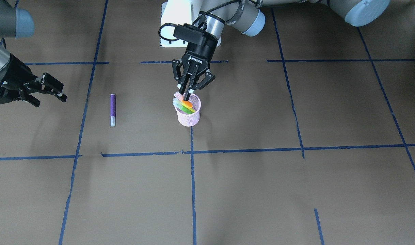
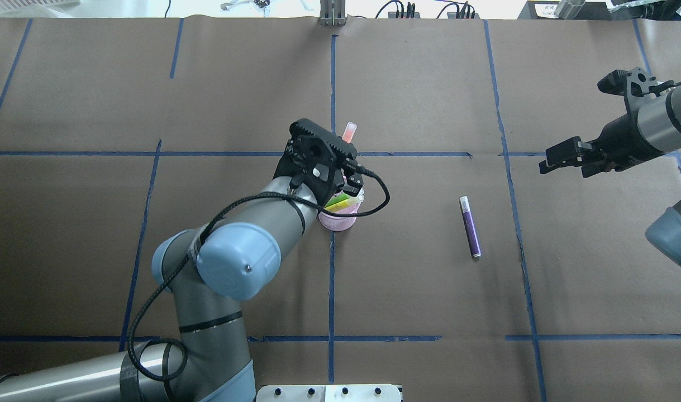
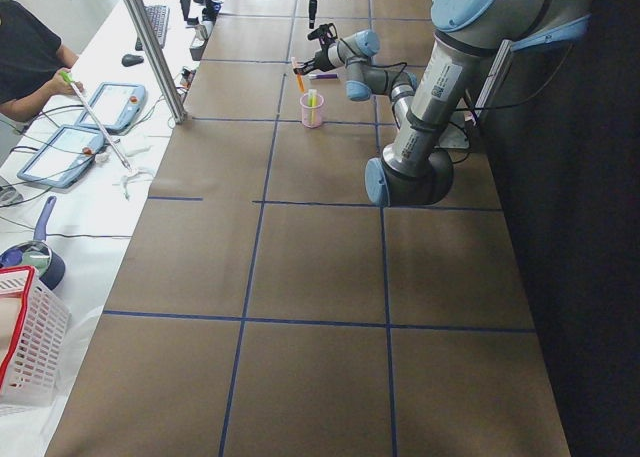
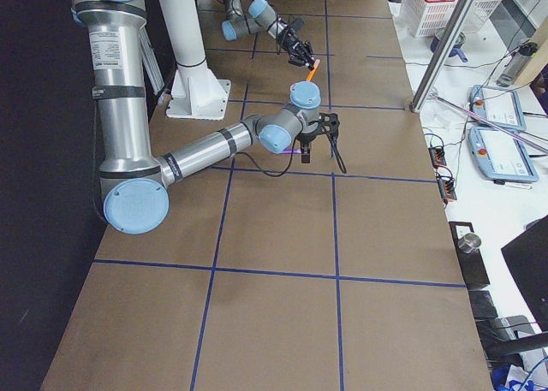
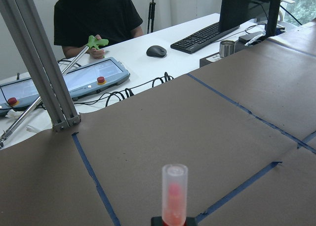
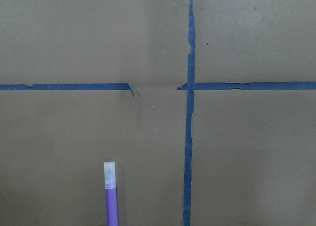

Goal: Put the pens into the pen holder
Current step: 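Carry the orange marker over the cup and release it inside, then withdraw the left gripper while lowering the right gripper onto the purple marker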

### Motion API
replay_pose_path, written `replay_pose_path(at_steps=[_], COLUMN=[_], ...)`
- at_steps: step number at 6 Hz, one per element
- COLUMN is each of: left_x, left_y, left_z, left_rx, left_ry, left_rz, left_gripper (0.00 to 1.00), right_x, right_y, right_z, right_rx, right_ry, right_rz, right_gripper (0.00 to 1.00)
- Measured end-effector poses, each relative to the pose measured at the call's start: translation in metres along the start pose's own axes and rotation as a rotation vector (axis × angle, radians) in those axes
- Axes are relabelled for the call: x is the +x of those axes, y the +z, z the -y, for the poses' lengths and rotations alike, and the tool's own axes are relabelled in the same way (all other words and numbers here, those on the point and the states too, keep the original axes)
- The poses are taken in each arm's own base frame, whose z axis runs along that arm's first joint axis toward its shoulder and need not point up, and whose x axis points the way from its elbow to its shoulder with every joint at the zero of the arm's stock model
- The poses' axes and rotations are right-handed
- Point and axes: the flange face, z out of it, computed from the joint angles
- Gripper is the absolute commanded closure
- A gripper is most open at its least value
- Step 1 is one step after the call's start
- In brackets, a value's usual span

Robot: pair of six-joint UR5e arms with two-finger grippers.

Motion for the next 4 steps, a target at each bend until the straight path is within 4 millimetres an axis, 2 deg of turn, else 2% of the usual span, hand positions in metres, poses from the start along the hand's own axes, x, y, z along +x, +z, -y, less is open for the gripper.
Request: replay_pose_path(at_steps=[1, 2, 3, 4], left_x=[0.002, 0.006, 0.009, 0.009], left_y=[-0.004, -0.008, -0.011, -0.011], left_z=[-0.014, -0.025, -0.038, -0.048], left_rx=[0.018, 0.022, 0.025, 0.034], left_ry=[-0.006, -0.014, -0.023, -0.034], left_rz=[0.005, -0.006, -0.024, -0.037], left_gripper=[0.92, 0.39, 0.0, 0.0], right_x=[-0.01, -0.021, -0.028, -0.033], right_y=[0.004, 0.01, 0.019, 0.027], right_z=[-0.001, -0.003, -0.005, -0.005], right_rx=[-0.007, -0.02, -0.036, -0.048], right_ry=[0.006, 0.011, 0.01, 0.006], right_rz=[0.008, 0.014, 0.015, 0.015], right_gripper=[0.02, 0.02, 0.02, 0.02])
